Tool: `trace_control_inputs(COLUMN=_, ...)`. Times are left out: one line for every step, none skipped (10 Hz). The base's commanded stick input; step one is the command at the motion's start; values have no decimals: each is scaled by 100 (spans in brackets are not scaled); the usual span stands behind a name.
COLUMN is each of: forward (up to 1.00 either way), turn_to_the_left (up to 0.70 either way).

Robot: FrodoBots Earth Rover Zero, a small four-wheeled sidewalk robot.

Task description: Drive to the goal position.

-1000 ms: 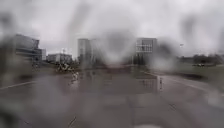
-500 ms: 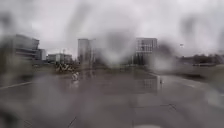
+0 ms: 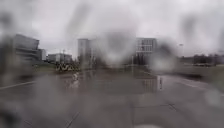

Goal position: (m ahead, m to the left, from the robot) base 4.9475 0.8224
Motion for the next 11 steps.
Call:
trace_control_inputs(forward=7, turn_to_the_left=0)
trace_control_inputs(forward=7, turn_to_the_left=0)
trace_control_inputs(forward=7, turn_to_the_left=0)
trace_control_inputs(forward=7, turn_to_the_left=0)
trace_control_inputs(forward=7, turn_to_the_left=0)
trace_control_inputs(forward=7, turn_to_the_left=0)
trace_control_inputs(forward=7, turn_to_the_left=0)
trace_control_inputs(forward=7, turn_to_the_left=0)
trace_control_inputs(forward=7, turn_to_the_left=0)
trace_control_inputs(forward=7, turn_to_the_left=0)
trace_control_inputs(forward=7, turn_to_the_left=0)
